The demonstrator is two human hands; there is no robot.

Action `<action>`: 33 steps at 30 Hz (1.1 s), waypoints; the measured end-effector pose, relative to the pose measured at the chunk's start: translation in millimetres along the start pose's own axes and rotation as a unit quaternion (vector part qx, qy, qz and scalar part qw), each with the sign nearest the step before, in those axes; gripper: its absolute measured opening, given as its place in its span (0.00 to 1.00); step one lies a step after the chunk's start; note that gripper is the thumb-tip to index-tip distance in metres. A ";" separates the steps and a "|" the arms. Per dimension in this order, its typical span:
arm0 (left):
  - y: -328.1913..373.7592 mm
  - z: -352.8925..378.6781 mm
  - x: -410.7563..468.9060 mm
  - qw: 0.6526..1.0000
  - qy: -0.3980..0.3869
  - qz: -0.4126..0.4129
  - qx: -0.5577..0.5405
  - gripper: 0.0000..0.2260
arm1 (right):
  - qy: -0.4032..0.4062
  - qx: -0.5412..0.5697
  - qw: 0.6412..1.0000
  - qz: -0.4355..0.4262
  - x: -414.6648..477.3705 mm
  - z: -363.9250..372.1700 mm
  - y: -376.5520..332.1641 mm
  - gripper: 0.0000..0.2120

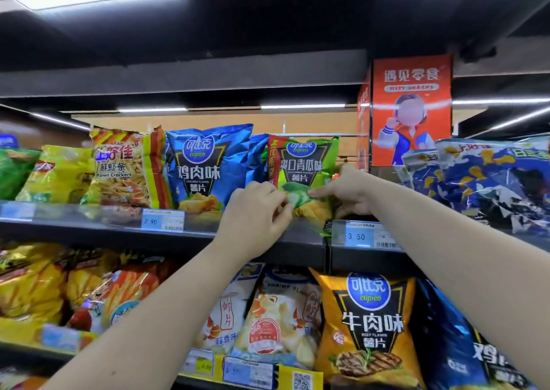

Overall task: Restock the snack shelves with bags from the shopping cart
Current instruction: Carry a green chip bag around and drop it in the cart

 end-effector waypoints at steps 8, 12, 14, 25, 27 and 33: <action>2.2 3.8 -2.2 1.000 0.022 -0.016 0.008 0.17 | 0.025 -0.015 1.000 -0.012 0.5 8.1 3.6 0.63; 5.6 0.5 0.1 0.999 0.009 -0.009 0.034 0.18 | 0.060 -0.044 0.997 -0.027 -6.9 8.3 3.1 0.59; 8.6 -2.2 0.7 0.999 0.004 -0.008 0.045 0.18 | 0.070 -0.049 0.996 -0.026 -13.5 14.2 -0.7 0.47; 27.8 -9.1 12.6 0.998 -0.015 -0.060 0.010 0.08 | 0.235 -0.187 0.944 -0.139 -63.4 -6.3 5.4 0.29; 43.3 -10.6 25.3 0.998 -0.023 -0.060 -0.013 0.10 | 0.255 -0.250 0.917 -0.180 -82.7 -17.3 11.0 0.25; 115.9 -11.9 65.0 0.997 -0.025 -0.027 -0.066 0.14 | 0.310 -0.396 0.846 -0.178 -139.6 -69.6 30.7 0.21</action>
Point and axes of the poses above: each hand's wrist, its own x-axis towards the middle knuckle, its own z-axis out of the palm, y = z × x, the point moved 2 cm from there along x, towards the middle knuckle, and after that the axes turned 5 degrees about z, right-handed, at the moved point
